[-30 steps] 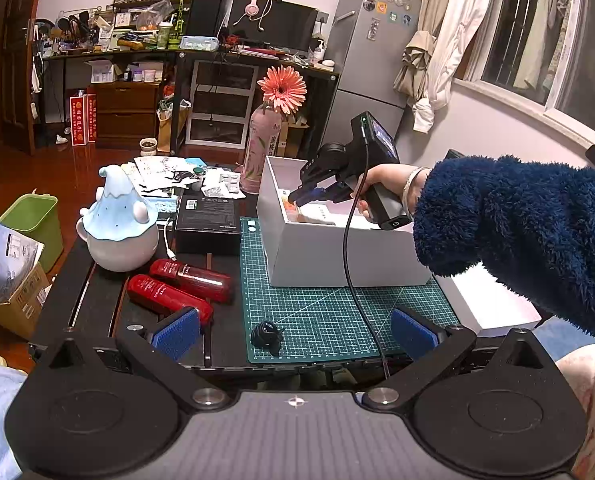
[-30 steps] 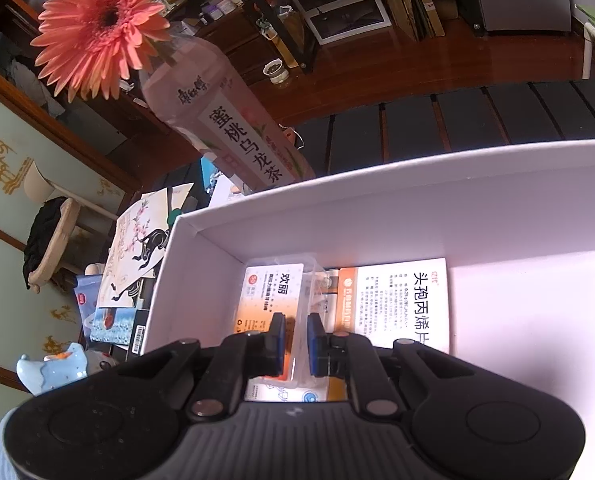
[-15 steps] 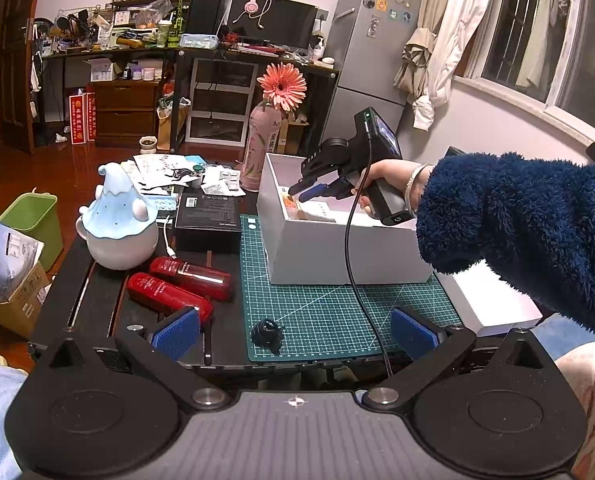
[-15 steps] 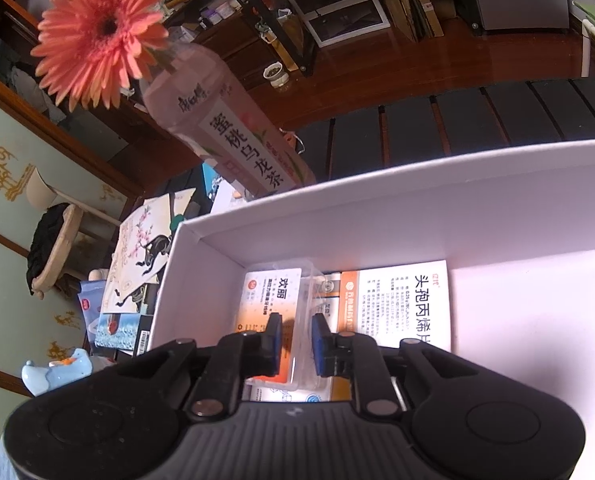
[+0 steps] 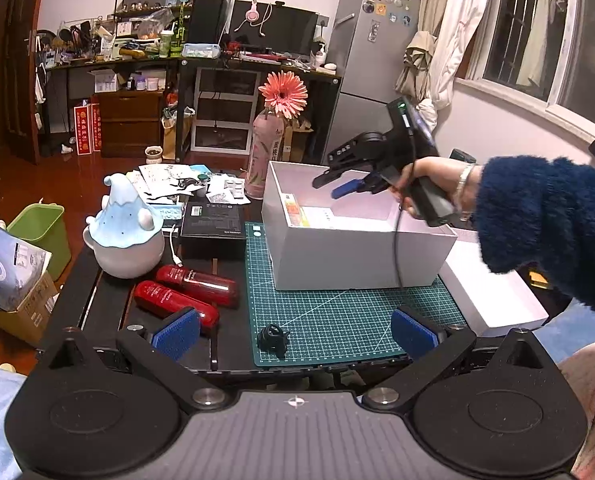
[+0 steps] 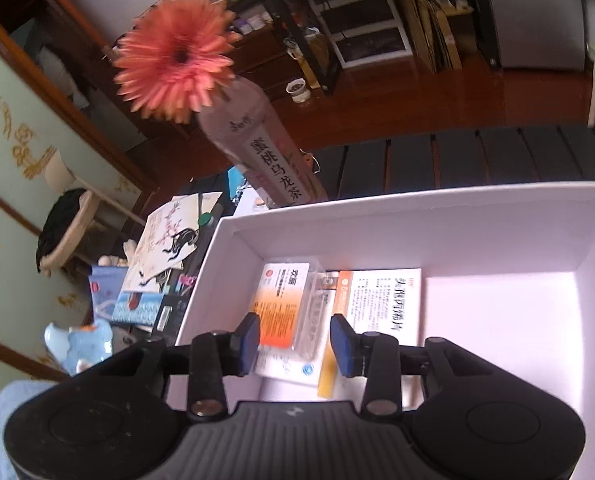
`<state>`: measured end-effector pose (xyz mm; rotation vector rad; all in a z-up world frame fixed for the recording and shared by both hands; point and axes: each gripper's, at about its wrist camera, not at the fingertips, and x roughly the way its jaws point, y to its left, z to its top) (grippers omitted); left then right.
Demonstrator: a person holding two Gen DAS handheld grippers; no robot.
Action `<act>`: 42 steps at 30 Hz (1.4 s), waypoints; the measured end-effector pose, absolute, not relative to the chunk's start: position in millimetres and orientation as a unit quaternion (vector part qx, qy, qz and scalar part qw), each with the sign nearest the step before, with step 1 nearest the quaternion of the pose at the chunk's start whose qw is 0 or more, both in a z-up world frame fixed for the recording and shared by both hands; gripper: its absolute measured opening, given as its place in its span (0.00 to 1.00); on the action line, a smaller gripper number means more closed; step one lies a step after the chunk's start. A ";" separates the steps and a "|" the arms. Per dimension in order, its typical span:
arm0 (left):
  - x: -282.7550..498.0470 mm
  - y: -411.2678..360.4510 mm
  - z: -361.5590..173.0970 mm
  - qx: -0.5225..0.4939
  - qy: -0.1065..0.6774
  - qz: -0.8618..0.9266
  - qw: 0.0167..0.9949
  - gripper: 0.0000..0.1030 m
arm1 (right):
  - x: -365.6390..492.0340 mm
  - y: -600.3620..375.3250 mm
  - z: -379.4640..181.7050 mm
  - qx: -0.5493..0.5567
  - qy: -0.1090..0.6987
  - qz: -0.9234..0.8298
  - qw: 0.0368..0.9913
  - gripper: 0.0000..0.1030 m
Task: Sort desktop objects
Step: 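Raise the right tool out of the white box and pull back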
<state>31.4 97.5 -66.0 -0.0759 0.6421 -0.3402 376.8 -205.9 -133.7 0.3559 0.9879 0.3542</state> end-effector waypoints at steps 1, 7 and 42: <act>30.8 97.3 -65.6 -0.036 0.313 -0.165 0.935 1.00 | 371.7 -206.1 -129.5 0.159 0.466 0.168 0.854 0.46; 28.0 95.5 -63.8 -0.030 0.310 -0.158 0.937 1.00 | 340.4 -207.1 -107.6 0.118 0.454 0.166 0.867 0.50; 18.7 87.0 -58.0 -0.002 0.309 -0.136 0.941 1.00 | 137.3 -184.9 -89.4 -0.048 0.341 0.185 0.920 0.86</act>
